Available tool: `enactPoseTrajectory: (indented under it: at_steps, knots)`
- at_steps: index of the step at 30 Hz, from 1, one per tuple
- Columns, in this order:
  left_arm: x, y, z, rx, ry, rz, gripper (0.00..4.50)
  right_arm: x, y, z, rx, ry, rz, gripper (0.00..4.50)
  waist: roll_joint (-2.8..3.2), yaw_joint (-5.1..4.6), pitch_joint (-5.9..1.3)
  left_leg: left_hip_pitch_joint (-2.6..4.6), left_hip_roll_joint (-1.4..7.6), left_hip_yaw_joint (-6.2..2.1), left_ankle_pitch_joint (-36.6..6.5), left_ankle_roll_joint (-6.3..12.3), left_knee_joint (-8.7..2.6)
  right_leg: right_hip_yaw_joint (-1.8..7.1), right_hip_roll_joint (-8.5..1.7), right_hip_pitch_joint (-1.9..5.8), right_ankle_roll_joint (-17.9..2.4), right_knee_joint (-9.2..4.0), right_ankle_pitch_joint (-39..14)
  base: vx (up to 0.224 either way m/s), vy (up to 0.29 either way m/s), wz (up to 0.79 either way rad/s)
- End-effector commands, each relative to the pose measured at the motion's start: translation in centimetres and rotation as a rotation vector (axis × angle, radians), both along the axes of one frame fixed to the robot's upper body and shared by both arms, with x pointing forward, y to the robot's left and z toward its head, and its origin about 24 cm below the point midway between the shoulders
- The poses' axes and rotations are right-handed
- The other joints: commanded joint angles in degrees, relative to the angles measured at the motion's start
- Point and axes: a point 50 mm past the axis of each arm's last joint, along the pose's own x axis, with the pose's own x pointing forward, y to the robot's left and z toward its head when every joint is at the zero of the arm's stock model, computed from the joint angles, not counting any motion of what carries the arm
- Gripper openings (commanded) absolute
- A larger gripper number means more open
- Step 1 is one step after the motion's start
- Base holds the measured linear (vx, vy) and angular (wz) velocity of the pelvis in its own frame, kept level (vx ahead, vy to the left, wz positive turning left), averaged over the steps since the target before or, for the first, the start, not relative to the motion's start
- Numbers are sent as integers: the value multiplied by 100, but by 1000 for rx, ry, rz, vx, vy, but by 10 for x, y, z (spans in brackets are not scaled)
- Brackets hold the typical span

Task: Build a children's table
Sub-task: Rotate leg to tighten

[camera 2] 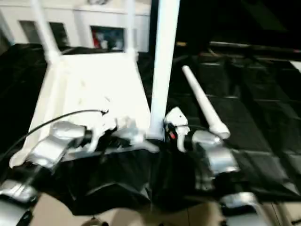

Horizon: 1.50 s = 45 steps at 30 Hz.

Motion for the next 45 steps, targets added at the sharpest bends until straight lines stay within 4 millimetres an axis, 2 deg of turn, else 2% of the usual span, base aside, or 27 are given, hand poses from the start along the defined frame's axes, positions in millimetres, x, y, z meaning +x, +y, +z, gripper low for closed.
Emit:
enactPoseTrajectory:
  at_steps: [1, 4, 5, 6, 7, 10, 12, 13, 15, 19, 21, 23, 29, 30, 31, 34, 35, 39, 42, 45]
  knots:
    - [12, -20, 18, -69, -82, 59, 0, 3, 24, -4, 21, 14, -20, 274, -22, -28, -381, 95, 143, -141, -1839, -52, -406, 263, -374, 234, -718, -550, -2794, 0, 0, 0]
    - [21, -28, 19, -75, -93, 171, 0, 11, 33, -7, 40, 34, -161, 274, -14, -65, -383, 106, 140, -128, -1849, -20, -399, 269, -360, 211, -751, -557, -2706, 0, 0, 0]
    - [24, -31, 19, -74, -101, 210, 0, 15, 37, -8, 63, 54, -233, 274, -10, -77, -389, 88, 139, -134, -1784, -14, -402, 269, -359, 224, -794, -540, -2601, 0, 0, 0]
    - [28, -37, 19, -71, -117, 258, 0, 21, 45, -9, 103, 89, -330, 274, 0, -111, -388, 92, 142, -133, -1769, -46, -408, 274, -350, 205, -843, -527, -2528, 0, 0, 0]
    - [28, -38, 19, -72, -122, 261, 0, 22, 48, -8, 109, 87, -341, 274, -2, -101, -405, 97, 135, -135, -1750, -57, -396, 259, -356, 229, -856, -528, -2468, 0, 0, 0]
    - [25, -43, 20, -82, -131, 219, 0, 21, 59, -3, 69, 9, -275, 274, -4, -80, -413, 77, 146, -121, -1681, 29, -396, 277, -357, 236, -914, -497, -2162, 0, 0, 0]
    - [23, -44, 20, -90, -130, 193, 0, 20, 64, -2, 86, 6, -235, 330, -23, -65, -435, 47, 148, -106, -1420, 137, -389, 288, -349, 278, -1047, -424, -1656, 0, 0, 0]
    - [21, -43, 19, -92, -132, 170, 0, 19, 64, -1, 103, 12, -211, 330, -34, -67, -439, 42, 145, -95, -1313, 203, -382, 290, -345, 287, -1111, -405, -1480, 0, 0, 0]
    - [15, -40, 18, -97, -135, 99, 0, 18, 61, 2, 120, 13, -152, 353, -29, -73, -434, 17, 152, -99, -1266, 304, -385, 287, -357, 317, -1147, -391, -1405, 0, 0, 0]
    - [12, -35, 17, -99, -136, 71, 0, 20, 52, 3, 92, 1, -135, 387, 11, -96, -416, 49, 158, -98, -1403, 253, -392, 286, -347, 288, -1139, -427, -1646, 0, 0, 0]
    - [9, -31, 15, -90, -130, 41, 0, 19, 42, 3, 66, -11, -102, 387, 22, -98, -412, 72, 166, -102, -1585, 185, -399, 286, -342, 281, -1122, -444, -1798, 0, 0, 0]
    - [3, -23, 13, -79, -127, -28, 0, 16, 30, 5, 58, -13, -30, 387, 24, -80, -402, 67, 170, -107, -1647, 195, -405, 292, -347, 285, -1100, -453, -1847, 0, 0, 0]
    - [-12, -12, 17, -98, -69, -188, 0, -3, 12, 9, 10, -6, 219, 387, 36, 6, -409, 65, 208, -87, -1507, 245, -406, 302, -332, 296, -1178, -392, -1536, 0, 0, 0]
    - [-15, -9, 16, -88, -51, -221, 0, -8, 9, 7, -17, 7, 273, 387, 44, 44, -394, 71, 200, -80, -1580, 224, -406, 298, -330, 276, -1158, -408, -1690, 0, 0, 0]
    - [-16, -9, 16, -85, -48, -233, 0, -10, 7, 7, -27, 13, 300, 387, 64, 62, -392, 84, 199, -80, -1649, 191, -410, 300, -324, 271, -1116, -426, -1778, 0, 0, 0]
    - [-18, -7, 16, -84, -32, -260, 0, -15, 3, 8, -49, 14, 359, 387, 59, 77, -383, 105, 201, -86, -1751, 138, -414, 305, -336, 250, -1087, -446, -1960, 0, 0, 0]
    - [-18, -7, 16, -84, -26, -268, 0, -16, 2, 9, -51, 16, 371, 387, 87, 75, -384, 108, 200, -95, -1833, 95, -419, 304, -335, 250, -1058, -467, -2042, 0, 0, 0]
    - [-20, -5, 17, -89, -6, -300, 0, -21, 1, 14, -47, 22, 429, 387, 77, 79, -392, 97, 201, -105, -1820, 86, -425, 300, -326, 269, -1082, -445, -1923, 0, 0, 0]
    - [-21, -2, 18, -82, 10, -316, 0, -23, 2, 16, -42, 31, 450, 360, 59, 88, -402, 87, 197, -98, -1718, 126, -413, 301, -332, 271, -1125, -430, -1817, 0, 0, 0]
    - [-20, -1, 18, -78, 11, -315, 0, -23, 2, 15, -43, 32, 455, 338, 67, 87, -400, 90, 199, -101, -1720, 109, -413, 299, -336, 265, -1121, -435, -1858, 0, 0, 0]
